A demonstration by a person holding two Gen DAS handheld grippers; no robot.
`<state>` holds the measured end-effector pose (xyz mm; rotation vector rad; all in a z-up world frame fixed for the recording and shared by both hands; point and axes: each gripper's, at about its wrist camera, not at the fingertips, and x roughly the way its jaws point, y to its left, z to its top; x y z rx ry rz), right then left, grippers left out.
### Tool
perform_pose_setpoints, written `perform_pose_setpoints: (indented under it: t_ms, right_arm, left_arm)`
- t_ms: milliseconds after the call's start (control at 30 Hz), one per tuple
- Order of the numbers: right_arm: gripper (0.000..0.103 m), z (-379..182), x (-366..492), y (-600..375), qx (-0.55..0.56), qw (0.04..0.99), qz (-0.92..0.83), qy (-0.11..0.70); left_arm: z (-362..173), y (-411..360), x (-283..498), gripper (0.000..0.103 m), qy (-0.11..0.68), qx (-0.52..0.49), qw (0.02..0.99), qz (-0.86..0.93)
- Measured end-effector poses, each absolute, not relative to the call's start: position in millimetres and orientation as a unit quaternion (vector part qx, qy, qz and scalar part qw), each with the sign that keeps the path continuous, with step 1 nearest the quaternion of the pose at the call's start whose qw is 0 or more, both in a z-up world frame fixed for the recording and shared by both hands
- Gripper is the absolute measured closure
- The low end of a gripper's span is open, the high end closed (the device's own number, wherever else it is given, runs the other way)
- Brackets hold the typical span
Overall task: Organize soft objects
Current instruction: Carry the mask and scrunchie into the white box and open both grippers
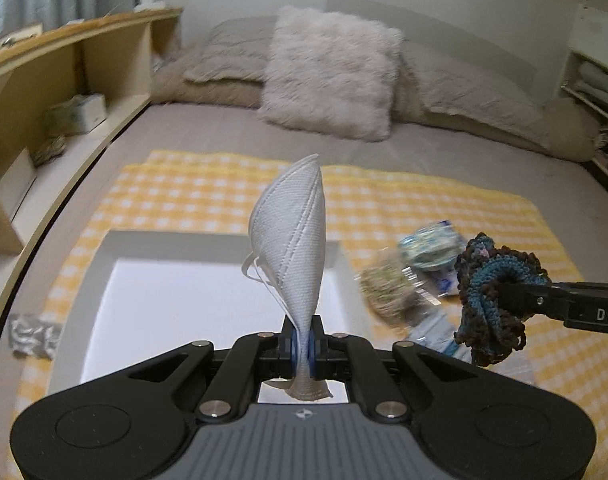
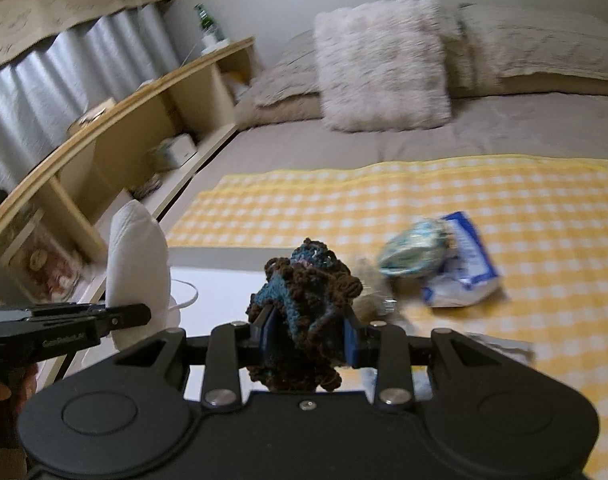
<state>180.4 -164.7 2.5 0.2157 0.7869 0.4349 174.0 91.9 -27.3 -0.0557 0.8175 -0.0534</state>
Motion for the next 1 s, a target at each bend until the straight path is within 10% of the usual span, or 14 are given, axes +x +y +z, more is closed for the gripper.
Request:
perform_pose_setpoints:
  t_ms: [467, 700, 1000]
  right_arm:
    - [0.069, -39.0, 198.9, -71.7, 0.057, 0.833, 0.286, 0.470]
    - [0.068, -54.8, 205.5, -52.5, 0.032, 0.818, 0.294, 0.493]
    - [0.055, -69.9, 207.5, -41.3, -0.005, 0.809, 0.302, 0.504]
  left_arm:
    - [-72.6, 123.3, 186.5, 0.096, 0.495, -0.095, 0.860, -0.076]
    - [-88.9, 121.8, 192.9, 0.049, 0.518, -0.023, 0.854, -0.038]
    - [-88.1, 118.5, 193.6, 0.045, 0.515, 0.034, 0.856, -0.025]
